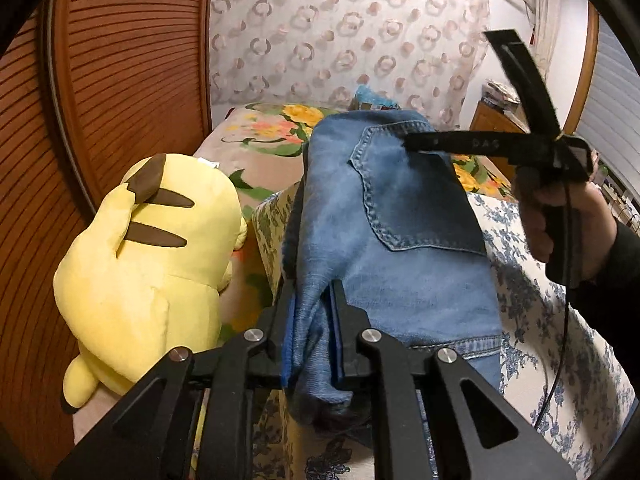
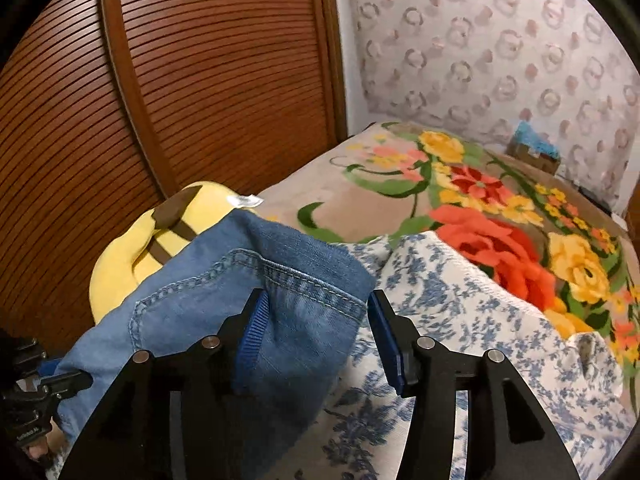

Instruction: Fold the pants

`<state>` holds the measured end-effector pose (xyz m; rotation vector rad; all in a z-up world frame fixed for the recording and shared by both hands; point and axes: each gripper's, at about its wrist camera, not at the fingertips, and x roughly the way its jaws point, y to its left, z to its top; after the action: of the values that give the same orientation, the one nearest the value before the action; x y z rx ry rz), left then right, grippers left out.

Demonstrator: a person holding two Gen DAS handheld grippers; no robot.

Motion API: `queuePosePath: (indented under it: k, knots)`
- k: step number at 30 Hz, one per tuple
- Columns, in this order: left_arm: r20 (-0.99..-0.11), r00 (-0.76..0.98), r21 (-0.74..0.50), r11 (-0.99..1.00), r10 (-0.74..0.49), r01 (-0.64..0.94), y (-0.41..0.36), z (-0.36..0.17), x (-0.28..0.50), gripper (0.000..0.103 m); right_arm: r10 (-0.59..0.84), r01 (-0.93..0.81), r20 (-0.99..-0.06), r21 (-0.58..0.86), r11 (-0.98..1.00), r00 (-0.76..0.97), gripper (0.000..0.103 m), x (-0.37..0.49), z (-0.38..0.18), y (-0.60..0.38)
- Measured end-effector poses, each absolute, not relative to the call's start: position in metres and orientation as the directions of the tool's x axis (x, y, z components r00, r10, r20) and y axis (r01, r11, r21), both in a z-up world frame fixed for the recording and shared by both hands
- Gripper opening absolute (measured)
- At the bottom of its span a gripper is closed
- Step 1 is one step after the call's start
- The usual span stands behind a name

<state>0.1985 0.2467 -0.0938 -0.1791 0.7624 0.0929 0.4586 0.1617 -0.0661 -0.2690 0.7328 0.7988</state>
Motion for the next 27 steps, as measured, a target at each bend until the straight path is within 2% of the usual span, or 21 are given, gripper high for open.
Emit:
queuePosePath:
  k: [3,7,11,12,13,14,16,21,24,27]
  knots:
    - [-0.691,0.722,-0.125,0.980,0.027,-0.157,0.246,-0.092,0.196,0.019,0.544,-0.711,-0.678,0.046,0.702,0.494,0.053,0.446,-0.060,0.154]
    - [-0.672,0.738,-0.096,0.982,0.059,-0.166,0.242,-0.081,0.185,0.029,0.551,-0.704,-0.661,0.047,0.708,0.510,0.053,0.408,-0.038,0.126]
    - [-0.637,0.770,-0.125,0.981,0.036,-0.150,0.236,-0.066,0.167,0.051,0.561,-0.701,-0.637,0.044,0.712,0.529,0.053,0.365,-0.018,0.092]
    - [-0.627,0.778,-0.128,0.981,0.034,-0.145,0.233,-0.062,0.163,0.052,0.563,-0.701,-0.628,0.040,0.712,0.537,0.053,0.354,-0.013,0.083]
    - [-0.620,0.784,-0.128,0.982,0.032,-0.141,0.229,-0.057,0.158,0.057,0.567,-0.701,-0.620,0.038,0.712,0.542,0.053,0.342,-0.009,0.074]
    - [-0.613,0.790,-0.127,0.982,0.033,-0.139,0.224,-0.051,0.153,0.068,0.569,-0.700,-0.613,0.037,0.714,0.548,0.053,0.331,-0.006,0.066]
    - [-0.592,0.805,-0.122,0.984,0.035,-0.133,0.215,-0.042,0.144,0.080,0.569,-0.695,-0.600,0.029,0.718,0.563,0.053,0.307,0.001,0.048]
    - [-0.553,0.833,-0.107,0.989,0.029,-0.105,0.187,-0.019,0.123,0.081,0.587,-0.683,-0.551,0.041,0.729,0.593,0.053,0.254,0.012,-0.002]
    - [-0.532,0.847,-0.109,0.990,0.019,-0.091,0.171,-0.008,0.115,0.093,0.578,-0.662,-0.533,0.044,0.748,0.617,0.053,0.228,0.014,-0.029]
    - [-0.510,0.860,-0.089,0.993,0.017,-0.072,0.152,0.002,0.107,0.094,0.566,-0.644,-0.523,0.041,0.764,0.637,0.055,0.201,0.018,-0.055]
